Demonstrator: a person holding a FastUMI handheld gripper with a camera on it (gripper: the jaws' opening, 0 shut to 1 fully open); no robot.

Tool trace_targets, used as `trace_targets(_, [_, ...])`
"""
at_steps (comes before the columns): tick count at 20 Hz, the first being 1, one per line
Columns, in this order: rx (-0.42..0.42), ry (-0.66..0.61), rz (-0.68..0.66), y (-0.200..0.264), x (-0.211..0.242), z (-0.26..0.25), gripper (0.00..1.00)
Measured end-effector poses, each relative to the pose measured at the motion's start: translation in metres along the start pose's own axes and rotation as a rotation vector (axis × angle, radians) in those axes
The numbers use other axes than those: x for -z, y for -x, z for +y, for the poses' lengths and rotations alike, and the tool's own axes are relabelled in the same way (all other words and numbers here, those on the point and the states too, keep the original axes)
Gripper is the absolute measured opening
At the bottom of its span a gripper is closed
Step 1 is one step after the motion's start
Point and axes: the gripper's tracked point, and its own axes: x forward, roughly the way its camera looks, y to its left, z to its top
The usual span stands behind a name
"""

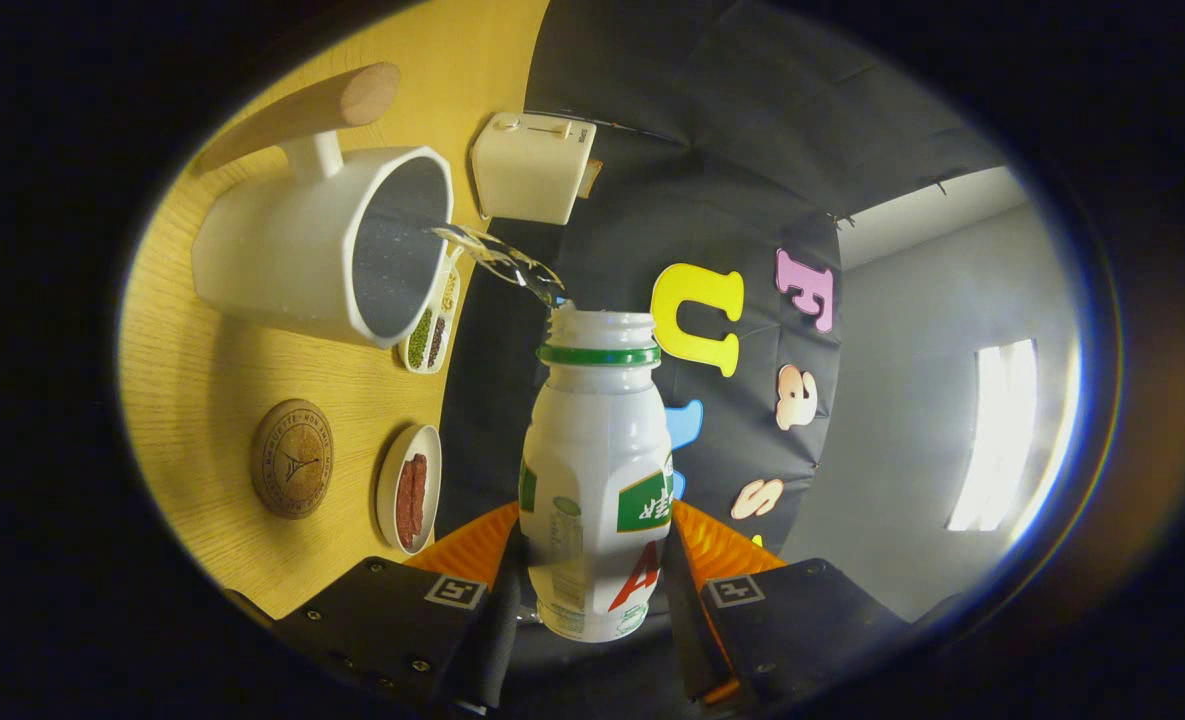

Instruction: Take the bottle from table, then pour the juice into the cup, finally place the bottle on the coaster

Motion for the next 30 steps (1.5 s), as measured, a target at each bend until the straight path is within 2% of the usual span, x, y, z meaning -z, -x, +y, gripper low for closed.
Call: trace_targets(30, [0.079,0.126,-0.011,-0.005,-0.001,-0.023,0.65])
